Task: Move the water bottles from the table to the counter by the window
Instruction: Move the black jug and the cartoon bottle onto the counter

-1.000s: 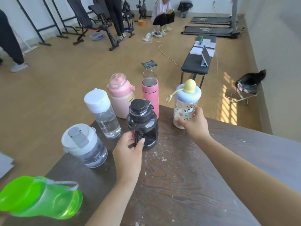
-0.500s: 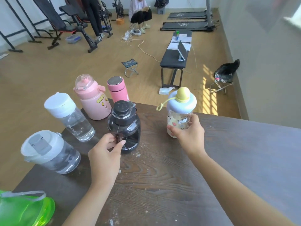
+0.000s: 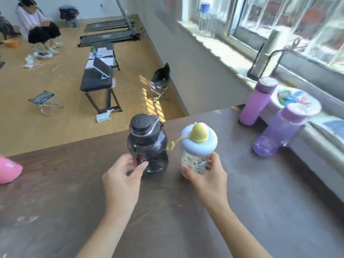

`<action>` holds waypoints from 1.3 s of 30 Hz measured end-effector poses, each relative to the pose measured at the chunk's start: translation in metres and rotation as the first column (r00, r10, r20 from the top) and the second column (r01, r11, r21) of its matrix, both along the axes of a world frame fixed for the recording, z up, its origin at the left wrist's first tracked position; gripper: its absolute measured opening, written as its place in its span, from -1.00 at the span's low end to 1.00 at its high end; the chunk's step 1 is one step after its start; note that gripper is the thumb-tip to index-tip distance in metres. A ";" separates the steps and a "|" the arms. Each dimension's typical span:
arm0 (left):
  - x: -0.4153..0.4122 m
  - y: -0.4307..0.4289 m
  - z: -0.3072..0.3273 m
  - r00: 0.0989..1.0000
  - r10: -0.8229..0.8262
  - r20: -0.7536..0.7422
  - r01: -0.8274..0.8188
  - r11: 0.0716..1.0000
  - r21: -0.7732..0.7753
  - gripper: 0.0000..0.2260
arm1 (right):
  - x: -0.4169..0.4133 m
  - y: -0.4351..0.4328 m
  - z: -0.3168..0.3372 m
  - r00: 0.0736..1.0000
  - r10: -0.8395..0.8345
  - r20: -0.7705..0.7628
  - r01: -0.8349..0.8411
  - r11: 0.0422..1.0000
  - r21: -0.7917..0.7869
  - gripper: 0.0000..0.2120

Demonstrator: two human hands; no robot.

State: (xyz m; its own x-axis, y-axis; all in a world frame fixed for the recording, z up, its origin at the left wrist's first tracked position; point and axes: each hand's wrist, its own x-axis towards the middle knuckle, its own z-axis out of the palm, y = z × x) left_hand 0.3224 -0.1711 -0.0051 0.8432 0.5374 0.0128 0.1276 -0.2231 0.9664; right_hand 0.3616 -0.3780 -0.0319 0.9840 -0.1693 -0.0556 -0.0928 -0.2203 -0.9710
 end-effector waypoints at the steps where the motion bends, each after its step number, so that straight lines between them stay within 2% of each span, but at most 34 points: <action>1: 0.011 -0.023 0.000 0.999 -0.052 0.005 0.053 0.999 -0.014 -0.75 | -0.006 -0.026 0.000 0.999 -0.044 -0.003 0.044 0.999 -0.003 -0.45; 6: 0.043 -0.135 0.004 0.960 -0.278 0.036 0.280 0.958 -0.056 -0.80 | -0.045 -0.137 0.000 0.970 -0.241 -0.025 0.240 0.969 -0.054 -0.47; 10: 0.053 -0.216 0.004 0.895 -0.443 0.038 0.445 0.894 -0.050 -0.81 | -0.082 -0.200 0.001 0.923 -0.383 -0.041 0.379 0.923 -0.069 -0.47; 14: 0.054 -0.282 -0.001 0.843 -0.537 0.025 0.538 0.840 -0.075 -0.83 | -0.107 -0.239 -0.001 0.873 -0.485 -0.055 0.481 0.874 -0.066 -0.45; 17: 0.051 -0.318 -0.003 0.804 -0.594 0.018 0.594 0.802 -0.069 -0.75 | -0.120 -0.258 -0.004 0.848 -0.528 -0.049 0.523 0.848 -0.081 -0.46; 25: 0.055 -0.356 -0.014 0.792 -0.610 -0.013 0.610 0.792 0.005 -0.67 | -0.131 -0.281 -0.016 0.803 -0.593 -0.061 0.588 0.805 -0.080 -0.47; 29: 0.057 -0.354 -0.019 0.799 -0.601 -0.027 0.602 0.798 0.022 -0.79 | -0.132 -0.278 -0.018 0.802 -0.596 -0.041 0.592 0.802 -0.085 -0.46; 39: 0.062 -0.352 -0.026 0.792 -0.609 -0.041 0.610 0.790 0.055 -0.82 | -0.140 -0.270 -0.018 0.776 -0.629 -0.040 0.624 0.776 -0.087 -0.46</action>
State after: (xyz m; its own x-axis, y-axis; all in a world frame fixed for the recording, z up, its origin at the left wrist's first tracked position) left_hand 0.3843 -0.5235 -0.0306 0.9960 -0.0895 0.0078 -0.0362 -0.3199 0.9467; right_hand 0.2220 -0.6478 -0.0499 0.6535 -0.7527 -0.0799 -0.2931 -0.1543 -0.9436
